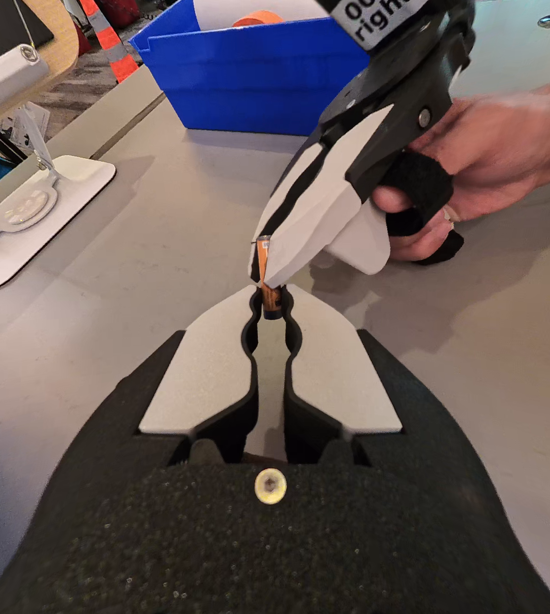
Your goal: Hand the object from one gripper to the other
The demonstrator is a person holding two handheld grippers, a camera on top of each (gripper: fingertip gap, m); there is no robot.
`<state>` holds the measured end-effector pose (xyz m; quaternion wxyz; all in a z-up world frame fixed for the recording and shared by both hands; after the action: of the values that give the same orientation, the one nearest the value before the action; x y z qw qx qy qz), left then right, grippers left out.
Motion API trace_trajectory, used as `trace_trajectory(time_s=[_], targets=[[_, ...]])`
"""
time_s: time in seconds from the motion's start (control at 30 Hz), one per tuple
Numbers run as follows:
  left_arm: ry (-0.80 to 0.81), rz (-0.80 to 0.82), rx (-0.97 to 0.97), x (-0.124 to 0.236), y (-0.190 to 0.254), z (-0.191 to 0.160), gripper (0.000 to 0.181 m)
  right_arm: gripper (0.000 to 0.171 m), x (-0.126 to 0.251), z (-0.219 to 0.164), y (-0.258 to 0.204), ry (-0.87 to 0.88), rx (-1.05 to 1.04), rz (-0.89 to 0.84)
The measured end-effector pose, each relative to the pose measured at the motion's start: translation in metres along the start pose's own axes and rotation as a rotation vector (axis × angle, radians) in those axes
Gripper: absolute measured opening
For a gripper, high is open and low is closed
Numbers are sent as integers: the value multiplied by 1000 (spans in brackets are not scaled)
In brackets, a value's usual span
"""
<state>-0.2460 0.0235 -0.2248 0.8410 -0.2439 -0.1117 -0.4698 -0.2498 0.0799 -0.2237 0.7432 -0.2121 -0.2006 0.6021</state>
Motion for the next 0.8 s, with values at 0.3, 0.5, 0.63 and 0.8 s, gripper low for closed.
trace_trajectory(time_s=[0.3,0.5,0.63,0.8], targets=[[142,-247,33,28,2,10,36,11,10,-12,-7,-133,-128,212],[287,-358,-11,50,21,27,63,10,12,-13,-24,-108,-402,526],[276,-377,-63,50,33,29,71,10,10,-18,-37,-149,-493,661],[278,-399,-131,50,49,28,64,10,7,-23,-53,-200,-491,747]])
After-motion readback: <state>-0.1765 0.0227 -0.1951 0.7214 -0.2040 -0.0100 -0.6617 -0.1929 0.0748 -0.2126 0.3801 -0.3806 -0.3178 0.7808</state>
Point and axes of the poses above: each gripper's, where its closed fingertips meet, x back along the fingers, z out of its top, y = z × x across the jaws, the point moved 4 cm from there along x, back along the fingers, and after that the axes turned 12 degrees about z, right-handed, at the moved point
